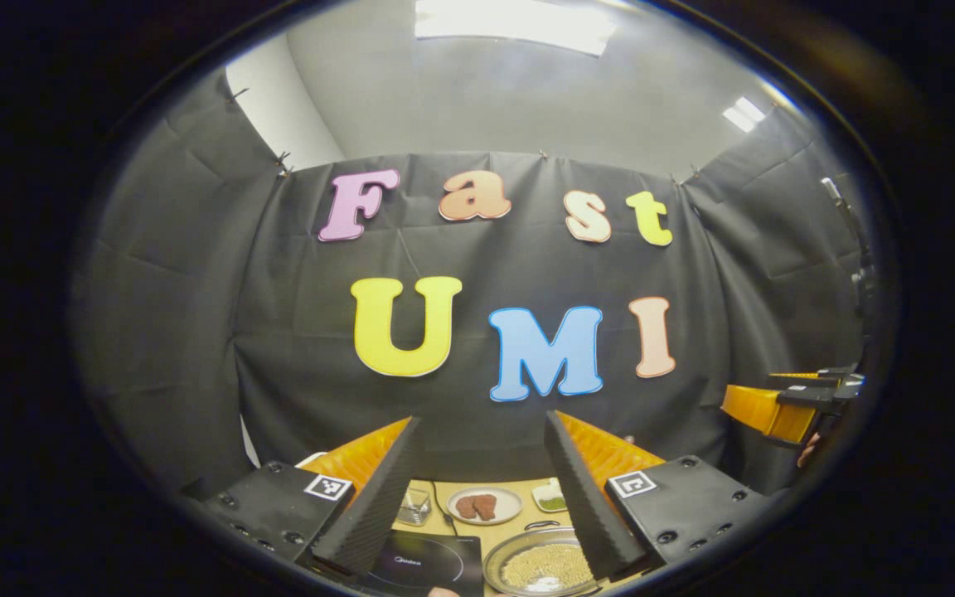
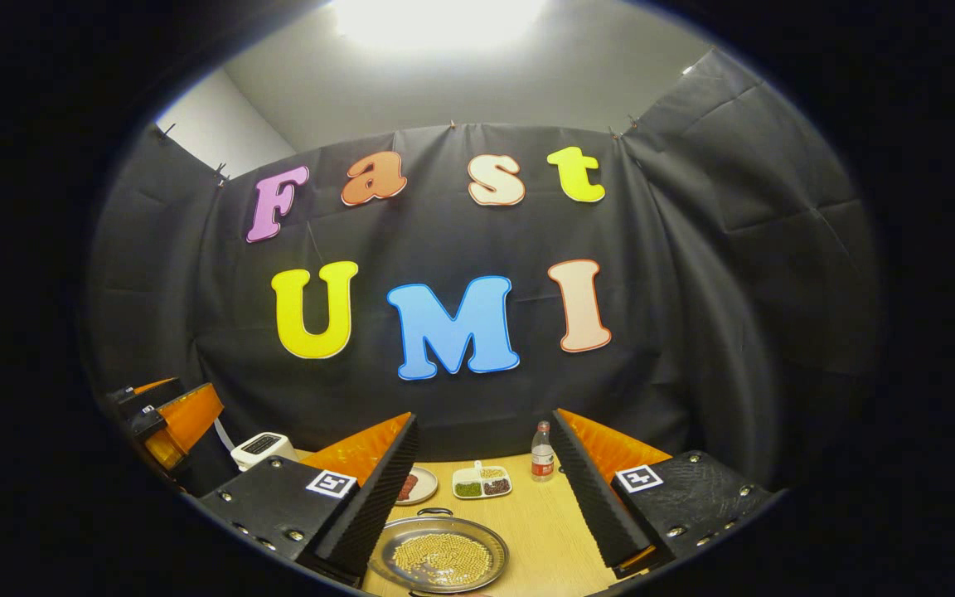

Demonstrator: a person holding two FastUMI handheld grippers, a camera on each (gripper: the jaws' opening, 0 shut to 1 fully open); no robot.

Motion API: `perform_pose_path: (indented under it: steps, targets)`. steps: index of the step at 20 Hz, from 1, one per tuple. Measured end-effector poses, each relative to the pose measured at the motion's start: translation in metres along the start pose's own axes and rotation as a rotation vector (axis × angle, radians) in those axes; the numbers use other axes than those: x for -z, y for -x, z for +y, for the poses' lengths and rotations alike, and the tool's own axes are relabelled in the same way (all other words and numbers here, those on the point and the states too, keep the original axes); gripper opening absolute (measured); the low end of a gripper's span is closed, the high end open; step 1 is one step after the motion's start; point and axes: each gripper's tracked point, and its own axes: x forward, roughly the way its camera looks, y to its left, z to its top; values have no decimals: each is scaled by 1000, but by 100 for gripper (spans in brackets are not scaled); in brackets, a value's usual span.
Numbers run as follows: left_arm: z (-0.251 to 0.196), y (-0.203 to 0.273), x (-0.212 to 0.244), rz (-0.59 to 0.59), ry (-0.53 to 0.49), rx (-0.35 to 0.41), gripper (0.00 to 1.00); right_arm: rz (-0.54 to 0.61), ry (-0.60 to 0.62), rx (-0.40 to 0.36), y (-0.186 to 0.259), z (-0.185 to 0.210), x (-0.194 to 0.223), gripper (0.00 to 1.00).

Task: First push the handle of the pot to place it horizontally, then grasp the pot with both hands and set it on the induction cooktop.

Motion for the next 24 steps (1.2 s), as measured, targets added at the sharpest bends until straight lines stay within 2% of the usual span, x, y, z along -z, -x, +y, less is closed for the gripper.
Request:
perform_pose_path:
  steps: [7, 10, 11, 12, 13, 14, 15, 16, 17, 20, 21, 22, 24]
  targets:
    - [3, -3, 6, 23, 10, -11, 95, 82, -4, -38, -2, 7, 26, 96]
    - [2, -4, 10, 33, -9, -12, 95, 128, -1, -46, -1, 9, 39, 86]
    - [4, -3, 11, 35, -15, -14, 95, 146, 6, -45, -1, 8, 46, 76]
    - [4, -2, 12, 35, -17, -16, 95, 164, 15, -47, 1, 9, 52, 72]
    - [2, -1, 14, 37, -18, -15, 95, 186, 18, -49, 0, 10, 60, 62]
    - [1, 0, 15, 41, -19, -15, 95, 215, 14, -49, 0, 11, 70, 57]
    - [1, 1, 18, 45, -21, -14, 95, 243, 11, -38, 0, 9, 80, 46]
    - [2, 2, 20, 49, -23, -15, 95, 268, 6, -28, 0, 7, 88, 38]
    - [5, 3, 22, 54, -24, -17, 95, 296, 2, -27, 1, 8, 98, 21]
    - [11, 6, 27, 64, -25, -25, 94, 407, 9, -95, 4, 24, 131, 19]
    - [14, 6, 29, 70, -25, -29, 95, 459, 14, -109, 10, 27, 145, 15]
    - [16, 6, 30, 75, -22, -33, 96, 500, 8, -135, 13, 32, 156, 5]
    - [23, 9, 35, 84, -17, -42, 99, 559, 12, -170, 19, 41, 172, 2]
